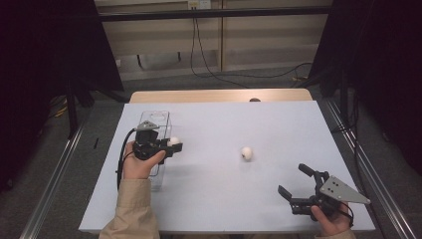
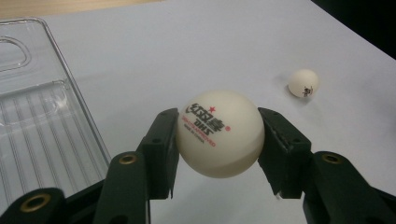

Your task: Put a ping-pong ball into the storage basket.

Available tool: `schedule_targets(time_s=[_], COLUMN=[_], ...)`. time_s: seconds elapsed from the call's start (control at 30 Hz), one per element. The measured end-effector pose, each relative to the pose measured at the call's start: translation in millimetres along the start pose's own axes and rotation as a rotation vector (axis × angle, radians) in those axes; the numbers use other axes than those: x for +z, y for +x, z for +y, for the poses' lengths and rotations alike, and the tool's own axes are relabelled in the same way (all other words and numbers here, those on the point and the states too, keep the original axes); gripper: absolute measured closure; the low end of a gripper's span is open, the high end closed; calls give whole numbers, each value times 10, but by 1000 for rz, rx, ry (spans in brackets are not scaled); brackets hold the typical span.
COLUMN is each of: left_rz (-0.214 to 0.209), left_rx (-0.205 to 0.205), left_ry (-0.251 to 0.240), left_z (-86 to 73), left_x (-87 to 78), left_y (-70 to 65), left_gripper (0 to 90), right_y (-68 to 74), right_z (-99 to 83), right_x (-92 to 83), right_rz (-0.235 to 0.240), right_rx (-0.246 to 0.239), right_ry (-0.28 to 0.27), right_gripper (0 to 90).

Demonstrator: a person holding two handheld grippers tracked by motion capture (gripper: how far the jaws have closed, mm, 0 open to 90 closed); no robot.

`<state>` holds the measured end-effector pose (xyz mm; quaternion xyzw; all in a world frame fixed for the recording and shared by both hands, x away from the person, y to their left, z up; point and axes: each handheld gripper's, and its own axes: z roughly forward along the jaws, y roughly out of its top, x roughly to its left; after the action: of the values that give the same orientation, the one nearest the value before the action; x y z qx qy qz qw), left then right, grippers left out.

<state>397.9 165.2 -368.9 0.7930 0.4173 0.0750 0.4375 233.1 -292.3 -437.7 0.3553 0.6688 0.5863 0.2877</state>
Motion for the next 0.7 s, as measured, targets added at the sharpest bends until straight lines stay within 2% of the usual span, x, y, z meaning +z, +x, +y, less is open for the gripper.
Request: schedule_targets(time_s=[0.33, 0.7], left_rz=[7, 22], left_rx=[-11, -6], left_ry=[-6, -9], left_z=[-17, -13], left_x=[-27, -65], left_y=[47, 63], left_gripper=[510, 510], right_y=[0, -1], right_z=[1, 0], right_x=[-1, 0], right_rz=[0, -1], right_rx=[0, 0], right_ry=[-1, -1], right_gripper=[24, 24])
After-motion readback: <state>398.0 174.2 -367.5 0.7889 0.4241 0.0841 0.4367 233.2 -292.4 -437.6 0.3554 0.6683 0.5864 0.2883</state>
